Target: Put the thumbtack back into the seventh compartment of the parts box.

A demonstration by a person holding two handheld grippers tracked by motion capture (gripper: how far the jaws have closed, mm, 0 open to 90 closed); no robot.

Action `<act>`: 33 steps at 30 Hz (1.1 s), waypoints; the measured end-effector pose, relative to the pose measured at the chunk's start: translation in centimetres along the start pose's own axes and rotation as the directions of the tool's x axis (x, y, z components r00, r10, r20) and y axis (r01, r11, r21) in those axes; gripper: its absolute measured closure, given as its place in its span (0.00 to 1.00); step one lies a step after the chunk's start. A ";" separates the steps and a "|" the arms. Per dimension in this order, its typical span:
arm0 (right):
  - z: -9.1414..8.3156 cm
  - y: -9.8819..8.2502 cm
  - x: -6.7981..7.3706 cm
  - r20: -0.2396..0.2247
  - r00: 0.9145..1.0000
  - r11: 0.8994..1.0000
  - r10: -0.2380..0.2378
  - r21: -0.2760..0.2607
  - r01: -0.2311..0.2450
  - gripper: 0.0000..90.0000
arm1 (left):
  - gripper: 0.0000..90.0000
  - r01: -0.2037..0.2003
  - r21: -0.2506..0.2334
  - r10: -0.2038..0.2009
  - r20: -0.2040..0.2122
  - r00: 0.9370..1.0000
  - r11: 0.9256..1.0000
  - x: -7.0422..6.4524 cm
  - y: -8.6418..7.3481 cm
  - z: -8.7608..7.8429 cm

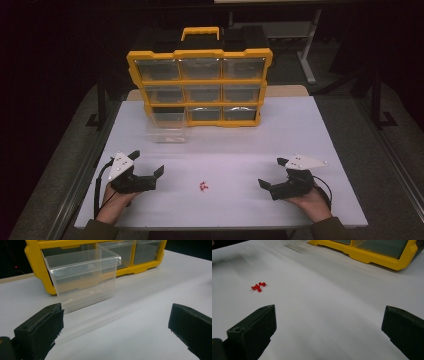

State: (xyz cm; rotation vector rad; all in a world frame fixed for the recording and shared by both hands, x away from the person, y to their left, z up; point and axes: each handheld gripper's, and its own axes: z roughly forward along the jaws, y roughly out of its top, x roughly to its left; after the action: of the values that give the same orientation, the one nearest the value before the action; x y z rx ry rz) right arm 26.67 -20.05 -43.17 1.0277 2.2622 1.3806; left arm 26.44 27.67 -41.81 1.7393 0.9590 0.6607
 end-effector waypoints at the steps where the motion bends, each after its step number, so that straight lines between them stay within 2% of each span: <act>1: 0.1 0.0 0.0 -0.003 1.000 1.000 -0.003 0.001 0.003 0.00 | 0.00 0.003 -0.001 -0.003 0.004 1.000 1.000 0.0 -0.1 -0.1; 10: 0.6 0.4 -0.2 -0.017 1.000 1.000 0.000 0.006 0.000 0.00 | 0.00 0.016 -0.030 -0.015 0.048 0.999 0.999 -0.5 -0.4 -0.5; 19: 1.2 1.3 -0.2 -0.042 0.999 1.000 -0.001 0.022 0.002 0.00 | 0.00 -0.043 -0.036 0.045 0.074 0.996 0.998 -0.9 -0.5 -0.3; 33: 2.5 3.1 0.1 -0.113 0.993 0.995 -0.024 0.089 0.035 0.00 | 0.00 -0.049 -0.037 0.052 0.083 0.995 0.998 -1.1 -0.5 0.1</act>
State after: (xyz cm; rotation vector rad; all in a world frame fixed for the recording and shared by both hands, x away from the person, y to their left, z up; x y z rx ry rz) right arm 29.31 -17.50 -41.74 0.9629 2.4316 1.3660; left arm 25.73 26.78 -42.32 1.7508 0.8435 0.6287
